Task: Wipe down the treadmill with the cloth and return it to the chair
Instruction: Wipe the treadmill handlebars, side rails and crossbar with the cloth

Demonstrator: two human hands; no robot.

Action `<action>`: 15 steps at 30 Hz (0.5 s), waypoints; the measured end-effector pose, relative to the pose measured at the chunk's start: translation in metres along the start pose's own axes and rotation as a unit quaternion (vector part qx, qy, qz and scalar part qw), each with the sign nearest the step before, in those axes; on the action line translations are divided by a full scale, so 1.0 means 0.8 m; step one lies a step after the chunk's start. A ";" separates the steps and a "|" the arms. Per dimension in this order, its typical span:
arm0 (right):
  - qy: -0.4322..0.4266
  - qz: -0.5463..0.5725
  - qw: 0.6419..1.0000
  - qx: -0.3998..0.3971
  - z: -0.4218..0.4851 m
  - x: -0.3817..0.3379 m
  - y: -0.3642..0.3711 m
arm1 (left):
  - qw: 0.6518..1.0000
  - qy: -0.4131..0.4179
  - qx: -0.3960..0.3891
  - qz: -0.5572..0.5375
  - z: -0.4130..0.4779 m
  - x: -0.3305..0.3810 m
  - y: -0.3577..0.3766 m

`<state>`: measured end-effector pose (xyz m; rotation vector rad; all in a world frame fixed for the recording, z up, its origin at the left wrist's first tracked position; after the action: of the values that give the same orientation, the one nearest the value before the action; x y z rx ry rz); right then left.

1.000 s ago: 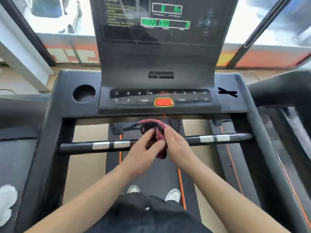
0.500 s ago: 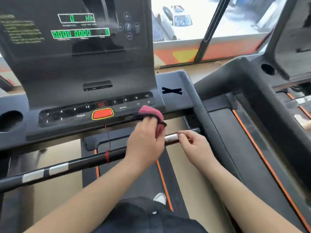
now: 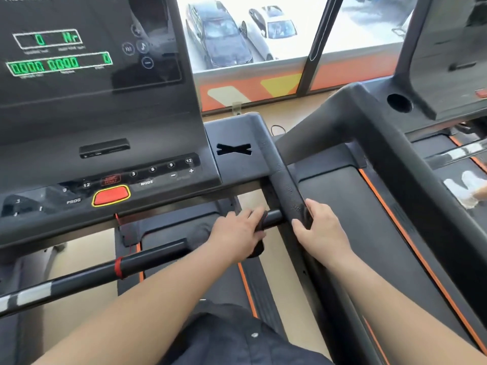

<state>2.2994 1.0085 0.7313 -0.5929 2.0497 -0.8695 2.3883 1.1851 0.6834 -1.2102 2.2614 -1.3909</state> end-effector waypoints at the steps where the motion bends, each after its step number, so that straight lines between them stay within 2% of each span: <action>1: 0.002 0.001 1.000 -0.003 0.004 0.002 0.000 | 1.000 0.004 -0.018 -0.007 0.012 0.006 -0.004; 3: 0.006 0.012 1.000 -0.009 0.013 0.003 0.001 | 0.999 0.002 -0.038 -0.016 0.026 0.016 -0.011; 5: 0.009 0.030 0.999 -0.012 0.016 0.000 0.002 | 0.999 -0.014 -0.016 -0.027 0.026 0.021 -0.011; 7: 0.010 0.043 0.999 -0.008 0.015 -0.005 0.003 | 0.999 -0.021 0.041 0.008 0.012 0.021 0.001; 10: 0.014 0.057 0.998 -0.004 0.017 -0.011 -0.001 | 0.994 0.004 0.066 0.084 -0.004 0.009 0.026; 12: 0.019 0.066 0.998 -0.003 0.022 -0.013 -0.004 | 0.993 0.027 0.042 0.110 0.002 0.002 0.022; 15: 0.031 0.075 0.997 -0.006 0.032 -0.019 -0.009 | 0.996 0.075 -0.011 0.055 0.028 0.006 -0.009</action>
<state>2.3297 1.0048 0.7334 -0.4176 2.1258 -0.7959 2.4019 1.1657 0.6787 -1.0013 2.4099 -1.4642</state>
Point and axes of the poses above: each hand's wrist, its own z-axis towards the middle knuckle, its own y-axis out of the palm, x = y × z, the point moved 6 cm from there along z, towards the middle knuckle, and after that the axes turned 14 degrees about -x, right-handed, at the moved point
